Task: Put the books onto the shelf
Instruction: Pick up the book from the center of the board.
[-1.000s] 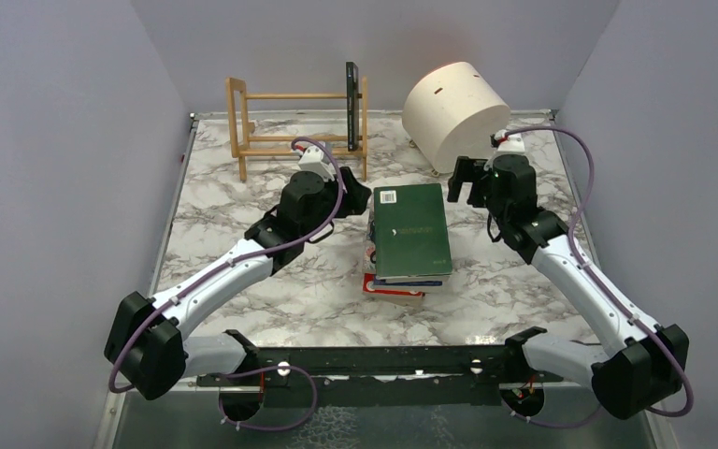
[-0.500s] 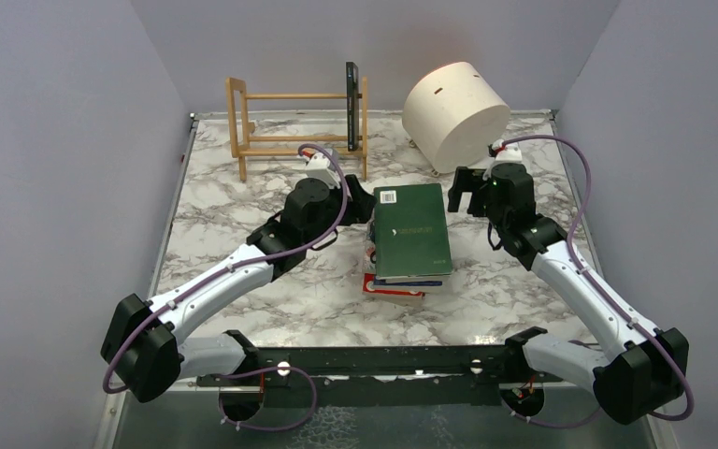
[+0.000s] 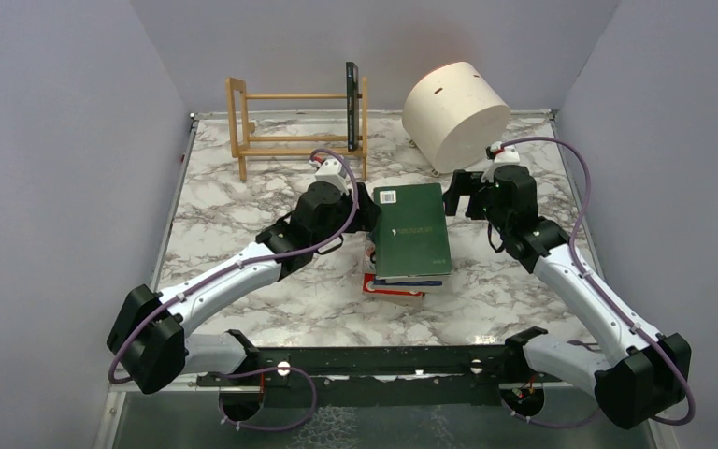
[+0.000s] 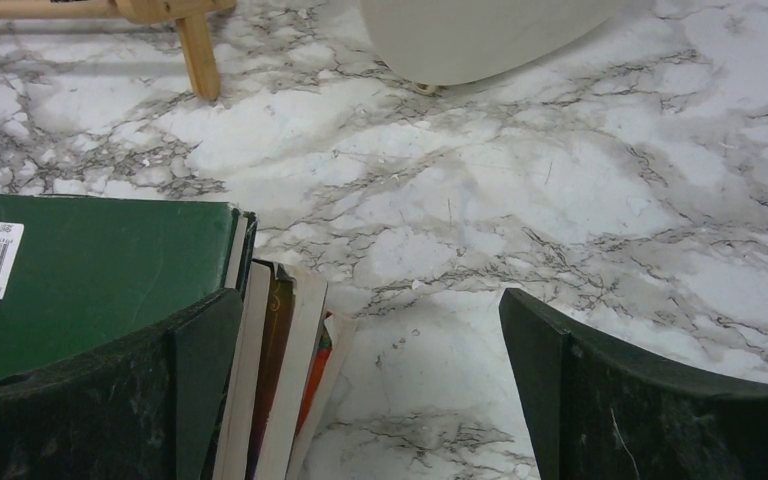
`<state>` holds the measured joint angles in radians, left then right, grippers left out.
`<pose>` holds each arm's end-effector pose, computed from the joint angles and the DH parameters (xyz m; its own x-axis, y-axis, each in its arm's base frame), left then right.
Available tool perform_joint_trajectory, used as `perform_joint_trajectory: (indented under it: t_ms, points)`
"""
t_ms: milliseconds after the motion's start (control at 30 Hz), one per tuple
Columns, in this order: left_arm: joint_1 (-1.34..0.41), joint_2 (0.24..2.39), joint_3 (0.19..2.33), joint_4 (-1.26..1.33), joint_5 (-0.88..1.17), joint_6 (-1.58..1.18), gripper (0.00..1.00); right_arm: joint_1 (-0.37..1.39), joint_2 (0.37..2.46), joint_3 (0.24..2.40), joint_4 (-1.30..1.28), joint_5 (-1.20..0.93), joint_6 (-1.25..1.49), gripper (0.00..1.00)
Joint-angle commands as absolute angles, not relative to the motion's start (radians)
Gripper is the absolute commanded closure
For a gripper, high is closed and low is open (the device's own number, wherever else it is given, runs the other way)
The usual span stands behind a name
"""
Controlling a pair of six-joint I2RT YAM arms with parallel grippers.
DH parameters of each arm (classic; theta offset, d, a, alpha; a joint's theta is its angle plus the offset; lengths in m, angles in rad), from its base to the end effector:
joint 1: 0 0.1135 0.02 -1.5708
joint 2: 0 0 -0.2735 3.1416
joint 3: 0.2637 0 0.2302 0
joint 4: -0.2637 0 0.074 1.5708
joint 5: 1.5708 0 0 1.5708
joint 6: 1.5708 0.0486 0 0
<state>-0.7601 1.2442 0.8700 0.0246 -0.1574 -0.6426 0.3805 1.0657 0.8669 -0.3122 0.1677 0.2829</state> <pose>0.2050 -0.1844 0.3054 -0.5426 -0.3008 -0.7843 0.3105 0.7957 -0.5200 0.2107 0.0756 0.3082 -0.5005 0.0962 -0.8604 -0.0951 0.9817 0.1651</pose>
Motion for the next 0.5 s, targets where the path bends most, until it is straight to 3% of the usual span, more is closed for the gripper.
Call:
perform_joint_trajectory:
  t_ms: [0,467]
  points:
    - [-0.77,1.259,0.904,0.052,-0.158,-0.653,0.42,0.385,1.043,0.86,-0.284,0.111,0.271,0.0]
    - [-0.772,1.313,0.933,0.156,-0.077,-0.658,0.42,0.386,1.027,0.848,-0.256,0.068,0.253,0.0]
